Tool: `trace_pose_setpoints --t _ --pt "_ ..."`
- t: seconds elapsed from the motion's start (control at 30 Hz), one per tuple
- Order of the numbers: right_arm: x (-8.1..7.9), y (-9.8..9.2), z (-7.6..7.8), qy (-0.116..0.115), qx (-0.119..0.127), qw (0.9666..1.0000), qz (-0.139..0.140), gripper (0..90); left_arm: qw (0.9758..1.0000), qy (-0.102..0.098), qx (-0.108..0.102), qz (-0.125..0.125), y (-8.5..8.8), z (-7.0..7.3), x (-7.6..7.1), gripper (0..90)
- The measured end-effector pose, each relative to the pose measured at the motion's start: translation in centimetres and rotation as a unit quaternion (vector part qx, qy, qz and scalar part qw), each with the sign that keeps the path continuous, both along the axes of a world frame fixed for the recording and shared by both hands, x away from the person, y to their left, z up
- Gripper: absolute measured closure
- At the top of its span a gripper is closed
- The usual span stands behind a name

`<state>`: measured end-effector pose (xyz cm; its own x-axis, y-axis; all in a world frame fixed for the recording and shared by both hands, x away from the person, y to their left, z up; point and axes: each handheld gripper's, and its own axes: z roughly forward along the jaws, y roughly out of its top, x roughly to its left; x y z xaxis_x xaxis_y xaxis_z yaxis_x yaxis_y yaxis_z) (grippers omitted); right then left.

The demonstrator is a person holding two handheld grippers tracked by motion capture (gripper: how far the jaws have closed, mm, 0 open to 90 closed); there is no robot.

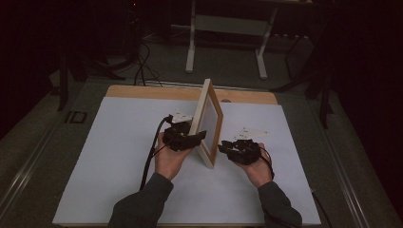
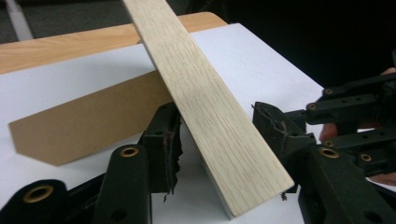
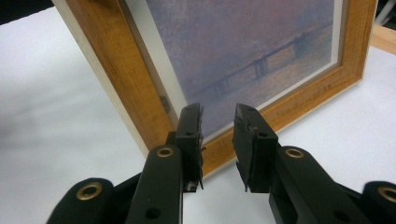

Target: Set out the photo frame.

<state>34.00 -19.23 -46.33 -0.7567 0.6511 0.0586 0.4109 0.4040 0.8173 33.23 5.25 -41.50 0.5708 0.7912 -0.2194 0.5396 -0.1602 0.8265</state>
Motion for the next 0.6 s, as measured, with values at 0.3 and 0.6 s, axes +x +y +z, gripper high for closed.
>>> trace_pose_setpoints --t 0.3,0.6 --pt "0.1 0.0 0.0 -0.001 -0.001 1.0000 0.000 71.9 0.9998 0.000 0.000 0.022 0.8 0.0 0.2 60.0" --pt "0.0 -0.1 0.0 0.000 0.000 1.0000 -0.001 71.9 0.9993 0.008 -0.005 0.037 1.5 0.0 0.5 64.6"
